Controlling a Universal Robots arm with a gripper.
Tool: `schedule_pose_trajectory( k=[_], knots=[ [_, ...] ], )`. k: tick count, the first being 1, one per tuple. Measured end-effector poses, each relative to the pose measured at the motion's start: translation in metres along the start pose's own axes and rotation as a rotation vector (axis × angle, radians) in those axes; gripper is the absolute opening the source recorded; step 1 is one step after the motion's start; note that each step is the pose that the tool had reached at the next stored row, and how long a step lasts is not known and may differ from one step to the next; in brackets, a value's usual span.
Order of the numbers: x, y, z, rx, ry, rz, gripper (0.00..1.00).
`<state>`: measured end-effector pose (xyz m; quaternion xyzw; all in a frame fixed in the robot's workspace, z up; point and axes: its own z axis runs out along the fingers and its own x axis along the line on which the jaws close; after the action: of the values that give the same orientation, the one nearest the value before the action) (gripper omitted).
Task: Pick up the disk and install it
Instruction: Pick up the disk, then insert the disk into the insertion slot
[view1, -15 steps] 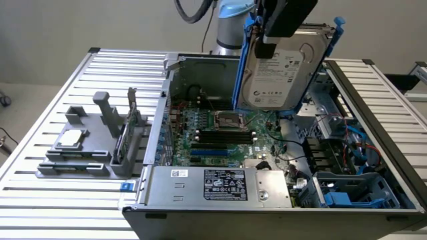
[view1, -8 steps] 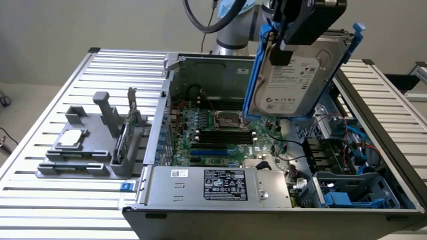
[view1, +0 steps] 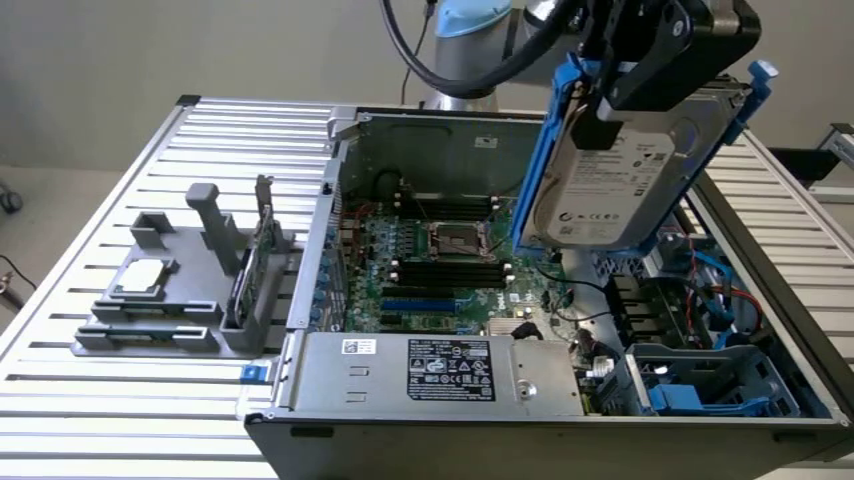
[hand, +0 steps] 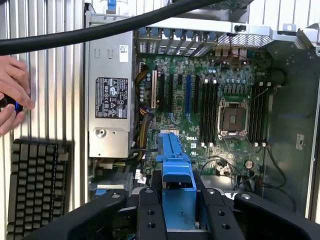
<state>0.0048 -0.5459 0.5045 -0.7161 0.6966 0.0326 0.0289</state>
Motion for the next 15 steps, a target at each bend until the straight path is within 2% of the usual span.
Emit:
schedule_pose_trajectory(
  k=[8, 15],
  knots=[
    [0.021, -0.0128, -0.0015, 0.0001, -0.0048, 0.000, 0.33],
    [0.040, -0.0229, -0.0024, 0.0003, -0.0112, 0.000, 0.33]
  ],
)
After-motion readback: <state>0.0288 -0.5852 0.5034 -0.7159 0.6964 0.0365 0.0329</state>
